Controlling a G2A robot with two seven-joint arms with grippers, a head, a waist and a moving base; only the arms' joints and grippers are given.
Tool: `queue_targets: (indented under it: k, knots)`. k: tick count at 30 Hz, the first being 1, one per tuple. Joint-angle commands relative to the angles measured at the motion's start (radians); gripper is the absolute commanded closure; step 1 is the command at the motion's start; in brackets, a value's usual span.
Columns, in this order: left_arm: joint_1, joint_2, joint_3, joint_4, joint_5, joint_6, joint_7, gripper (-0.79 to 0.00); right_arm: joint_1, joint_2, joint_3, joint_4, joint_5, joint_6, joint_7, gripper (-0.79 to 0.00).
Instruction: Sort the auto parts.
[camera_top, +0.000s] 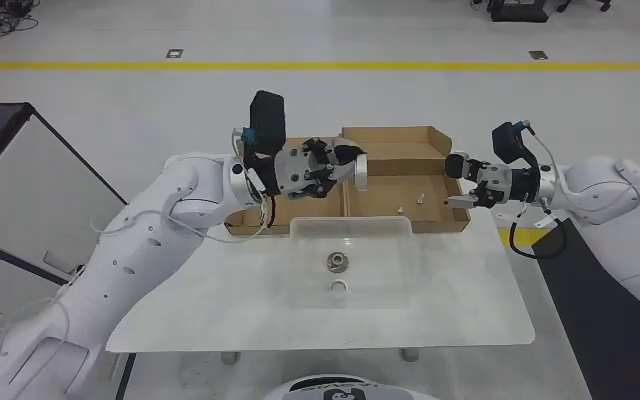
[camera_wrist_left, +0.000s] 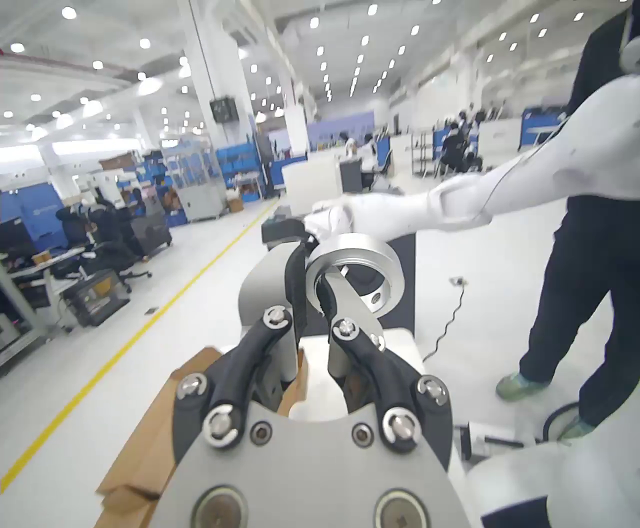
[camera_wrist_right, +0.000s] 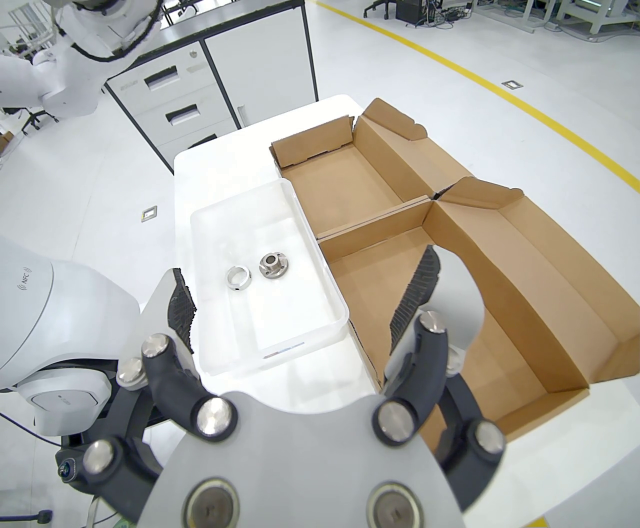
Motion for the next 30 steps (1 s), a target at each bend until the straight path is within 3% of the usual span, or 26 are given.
queue_targets:
  k: [1, 7, 12, 22, 30]
  knots:
    - [-0.023, -0.009, 0.029, 0.039, 0.031, 0.011, -0.079, 0.000, 0.000, 0.000, 0.000, 0.000, 0.000, 0.000, 0.000, -0.785]
    - [-0.072, -0.042, 0.111, 0.119, 0.101, 0.041, -0.202, 0.000, 0.000, 0.000, 0.000, 0.000, 0.000, 0.000, 0.000, -0.785]
    - [-0.143, -0.088, 0.186, 0.208, 0.128, 0.075, -0.254, 0.000, 0.000, 0.000, 0.000, 0.000, 0.000, 0.000, 0.000, -0.785]
    - [-0.302, -0.213, 0.344, 0.484, 0.147, 0.080, -0.348, 0.000, 0.000, 0.000, 0.000, 0.000, 0.000, 0.000, 0.000, -0.785]
    - [-0.381, -0.312, 0.441, 0.693, 0.229, 0.094, -0.390, 0.000, 0.000, 0.000, 0.000, 0.000, 0.000, 0.000, 0.000, -0.785]
